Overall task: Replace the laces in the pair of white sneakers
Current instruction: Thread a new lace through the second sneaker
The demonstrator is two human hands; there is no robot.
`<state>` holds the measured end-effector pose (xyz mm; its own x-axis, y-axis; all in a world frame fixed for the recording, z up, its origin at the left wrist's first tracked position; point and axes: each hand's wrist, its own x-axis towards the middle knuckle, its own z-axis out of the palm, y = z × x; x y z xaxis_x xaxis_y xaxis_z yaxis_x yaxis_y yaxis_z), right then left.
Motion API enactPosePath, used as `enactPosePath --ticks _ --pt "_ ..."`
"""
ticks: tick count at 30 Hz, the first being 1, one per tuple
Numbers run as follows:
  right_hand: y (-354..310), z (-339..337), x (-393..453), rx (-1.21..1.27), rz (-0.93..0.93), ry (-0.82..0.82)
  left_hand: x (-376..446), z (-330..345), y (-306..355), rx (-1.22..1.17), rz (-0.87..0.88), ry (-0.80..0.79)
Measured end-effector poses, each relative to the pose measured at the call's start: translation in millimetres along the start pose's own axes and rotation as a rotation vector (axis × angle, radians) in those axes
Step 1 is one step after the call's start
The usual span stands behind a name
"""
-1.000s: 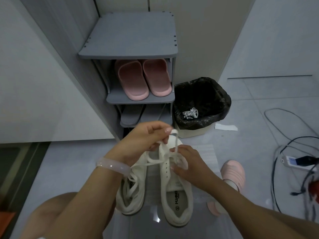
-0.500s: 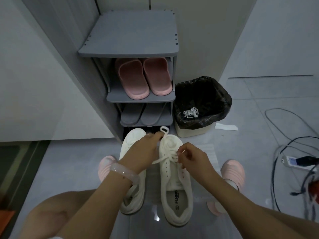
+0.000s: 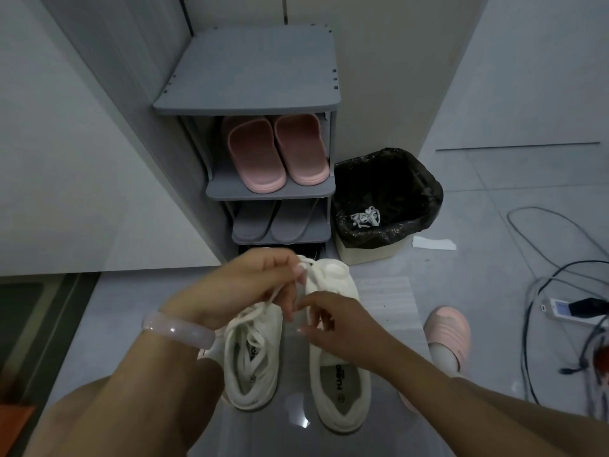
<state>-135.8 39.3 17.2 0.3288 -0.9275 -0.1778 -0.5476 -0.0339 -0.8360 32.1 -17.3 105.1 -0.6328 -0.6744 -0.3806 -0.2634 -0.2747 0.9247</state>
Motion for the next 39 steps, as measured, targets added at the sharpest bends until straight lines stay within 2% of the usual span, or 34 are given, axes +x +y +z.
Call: enactPosePath --ticks 3,8,10,11,13,14,16,17,20,25,27,28,30,32,35,39 --pt "-16.9 3.6 -1.8 0.123 -0.004 -0.121 -0.3 2.5 9.0 -0.305 0.137 -0.028" --pt "-35.5 2.3 -7.2 0.325 0.011 -0.264 13.4 16.1 1.3 -0.505 0.215 -0.01" --pt "-39.1 -0.4 -8.0 0.341 0.008 -0.258 17.6 15.7 -1.2 -0.56 0.2 0.068" --pt "-40.8 -2.8 -7.5 0.39 0.012 -0.227 18.7 13.6 -1.6 -0.515 0.178 0.146" --pt "-43.4 -12.5 -5.0 0.613 0.051 -0.081 19.2 10.4 -4.4 -0.216 0.062 0.287" --pt "-42.8 -20.3 -3.3 0.76 0.077 0.015 19.4 11.1 -7.4 -0.059 -0.021 0.286" --pt "-38.3 -37.6 1.1 0.988 0.102 0.177 19.1 17.4 -15.1 0.08 -0.135 0.118" --pt "-35.5 -45.4 3.4 1.006 0.112 0.239 18.8 22.7 -18.2 0.083 -0.148 0.007" --pt "-27.8 -57.3 7.8 0.964 0.133 0.353 20.9 32.5 -25.2 0.168 -0.072 -0.156" --pt "-21.6 -52.5 9.4 0.878 0.165 0.327 23.7 31.5 -35.0 0.266 -0.005 -0.262" --pt "-19.4 -50.1 9.3 0.719 0.197 0.27 27.2 28.8 -43.2 0.363 0.011 -0.187" --pt "-16.8 -48.3 9.6 0.549 0.228 0.24 29.3 27.2 -47.2 0.363 -0.013 -0.072" --pt "-6.6 -43.7 10.8 0.147 0.286 0.228 32.9 23.1 -55.3 0.181 -0.099 0.212" --pt "5.5 -39.2 10.4 -0.124 0.298 0.203 37.1 20.4 -60.9 -0.02 -0.148 0.387" --pt "16.2 -30.7 6.9 -0.245 0.309 0.052 42.7 23.5 -70.5 -0.068 -0.211 0.43" --pt "22.7 -20.7 5.0 -0.256 0.355 -0.022 46.6 31.6 -83.3 0.144 -0.264 0.31"
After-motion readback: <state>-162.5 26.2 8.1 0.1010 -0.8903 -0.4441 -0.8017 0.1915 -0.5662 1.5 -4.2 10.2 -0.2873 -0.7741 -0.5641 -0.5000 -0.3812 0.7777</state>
